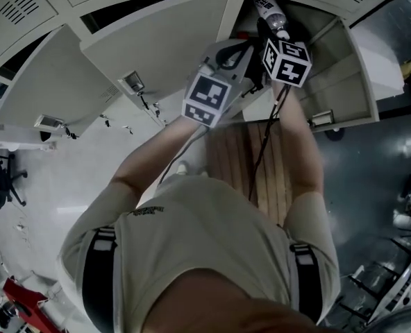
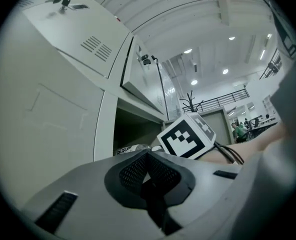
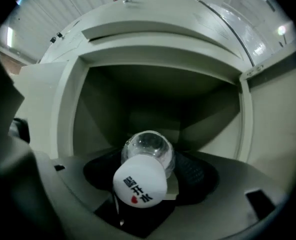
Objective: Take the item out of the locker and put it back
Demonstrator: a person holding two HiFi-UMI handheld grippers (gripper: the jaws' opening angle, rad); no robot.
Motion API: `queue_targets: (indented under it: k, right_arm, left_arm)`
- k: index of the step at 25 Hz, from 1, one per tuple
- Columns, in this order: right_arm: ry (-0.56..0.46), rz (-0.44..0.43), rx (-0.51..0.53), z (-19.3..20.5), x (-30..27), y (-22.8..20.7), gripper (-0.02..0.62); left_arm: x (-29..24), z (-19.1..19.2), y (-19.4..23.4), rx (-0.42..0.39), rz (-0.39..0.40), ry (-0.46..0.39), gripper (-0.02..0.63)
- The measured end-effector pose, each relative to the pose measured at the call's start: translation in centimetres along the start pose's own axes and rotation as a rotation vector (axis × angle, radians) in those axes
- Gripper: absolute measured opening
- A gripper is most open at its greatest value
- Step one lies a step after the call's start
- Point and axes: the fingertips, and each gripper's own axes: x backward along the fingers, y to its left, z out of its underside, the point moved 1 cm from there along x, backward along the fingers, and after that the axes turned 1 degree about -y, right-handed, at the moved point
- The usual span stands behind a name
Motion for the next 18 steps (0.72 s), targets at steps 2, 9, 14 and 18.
queue_targets:
  k: [2, 9, 14, 18]
  right_arm:
    - [0.024, 0.005, 0.013, 0.7, -1.3, -0.2, 0.313]
    - [0.089, -0.015, 0.0, 3.1, -4.2, -0.2, 0.315]
    - [0.145, -0.027, -0.006, 5.1, -5.1, -0.2, 0.319]
    - [0.134, -0.025, -0.008, 5.1, -5.3, -0.5, 0.319]
  left_arm:
    - [-0.6, 1.4, 0.1, 0.018, -0.001, 0.019, 0.012]
    - [-2.0, 4.8, 0.4, 0.042, 0.024, 0.083, 0.012]
    - [-2.1, 6.1, 0.5, 0.056, 0.028, 0.109, 0.012]
    - [-2.3, 6.3, 0.6, 0.057, 0.031, 0.116, 0.012]
